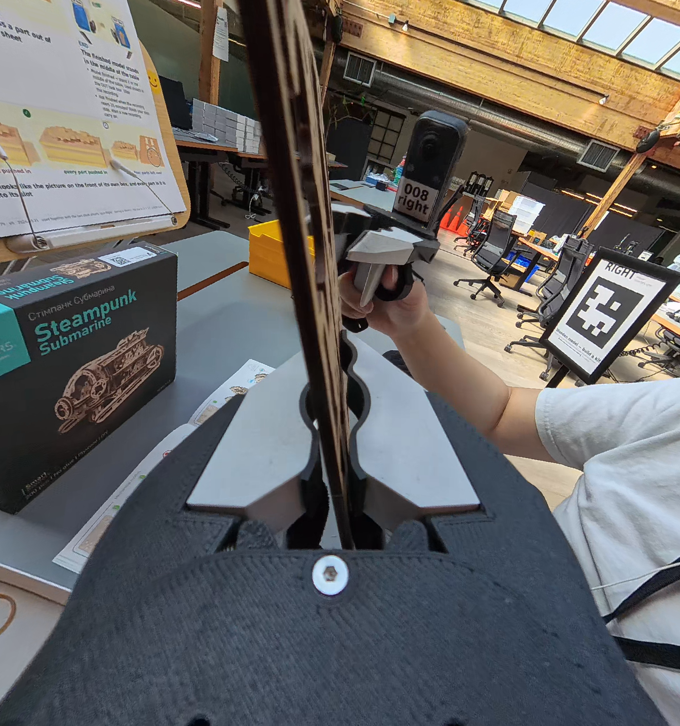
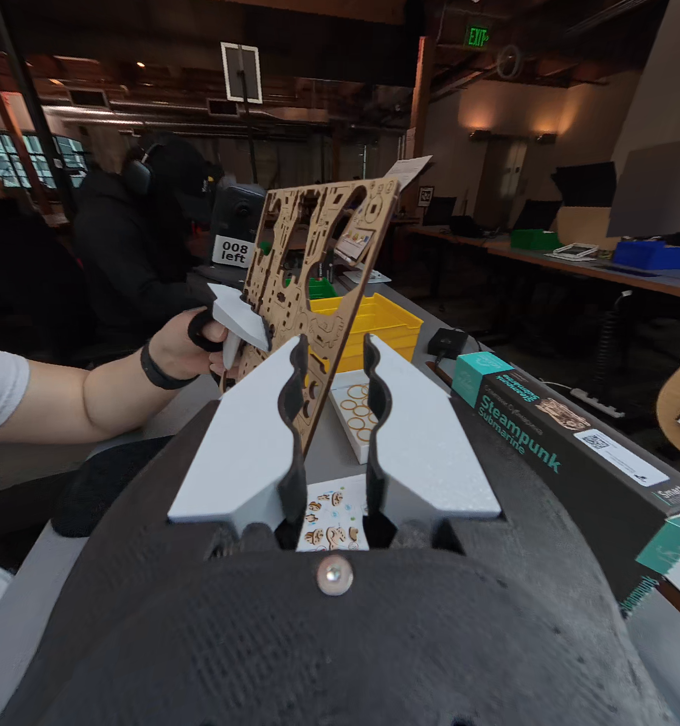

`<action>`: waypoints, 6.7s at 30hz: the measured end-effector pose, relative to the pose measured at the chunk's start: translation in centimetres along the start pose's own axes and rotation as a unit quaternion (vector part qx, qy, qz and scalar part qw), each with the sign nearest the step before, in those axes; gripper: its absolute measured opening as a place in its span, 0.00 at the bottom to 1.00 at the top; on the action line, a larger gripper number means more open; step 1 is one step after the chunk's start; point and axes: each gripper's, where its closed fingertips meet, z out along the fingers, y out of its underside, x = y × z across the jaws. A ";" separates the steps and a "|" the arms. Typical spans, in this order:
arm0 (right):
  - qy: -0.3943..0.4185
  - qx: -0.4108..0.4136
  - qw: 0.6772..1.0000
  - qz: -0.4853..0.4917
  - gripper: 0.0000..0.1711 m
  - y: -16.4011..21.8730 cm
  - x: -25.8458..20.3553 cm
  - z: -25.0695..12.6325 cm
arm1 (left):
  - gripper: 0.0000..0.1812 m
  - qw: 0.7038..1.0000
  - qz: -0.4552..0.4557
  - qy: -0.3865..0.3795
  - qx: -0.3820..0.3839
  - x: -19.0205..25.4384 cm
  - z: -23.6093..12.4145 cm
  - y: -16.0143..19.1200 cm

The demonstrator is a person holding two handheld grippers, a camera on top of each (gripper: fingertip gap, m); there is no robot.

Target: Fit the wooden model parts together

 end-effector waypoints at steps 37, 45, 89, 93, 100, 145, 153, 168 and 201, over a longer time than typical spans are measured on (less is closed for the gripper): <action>0.057 -0.124 0.984 0.112 0.25 3.4 -0.6 2.0 | 0.01 0.997 0.063 -0.049 -0.001 -0.2 0.9 0.6; 0.044 -0.105 0.990 0.078 0.21 1.6 -1.8 1.7 | 0.01 0.998 0.061 -0.029 0.006 0.7 0.7 0.1; 0.048 -0.113 0.991 0.052 0.23 1.3 -2.0 1.5 | 0.01 0.997 0.070 -0.030 0.025 1.0 1.0 -0.1; 0.056 -0.111 0.991 0.058 0.23 1.4 -1.8 1.6 | 0.02 0.996 0.080 -0.040 0.023 1.0 1.0 -0.1; 0.055 -0.123 0.989 0.055 0.23 1.5 -1.8 1.4 | 0.01 0.993 0.102 -0.053 0.020 1.4 1.2 0.1; 0.009 -0.075 0.994 0.077 0.19 0.2 -2.6 1.3 | 0.01 0.994 0.088 -0.036 0.053 2.0 0.9 -0.8; 0.044 -0.097 0.993 0.046 0.24 0.5 -2.3 1.3 | 0.01 0.993 0.089 -0.045 0.056 2.0 1.0 -0.8; 0.076 -0.175 0.924 0.331 0.23 17.1 -2.8 -0.9 | 0.01 0.967 -0.251 -0.014 -0.034 -1.6 2.0 14.0; 0.060 -0.195 0.918 0.339 0.22 19.2 -3.6 -1.0 | 0.01 0.970 -0.234 -0.031 -0.057 -1.7 1.7 16.0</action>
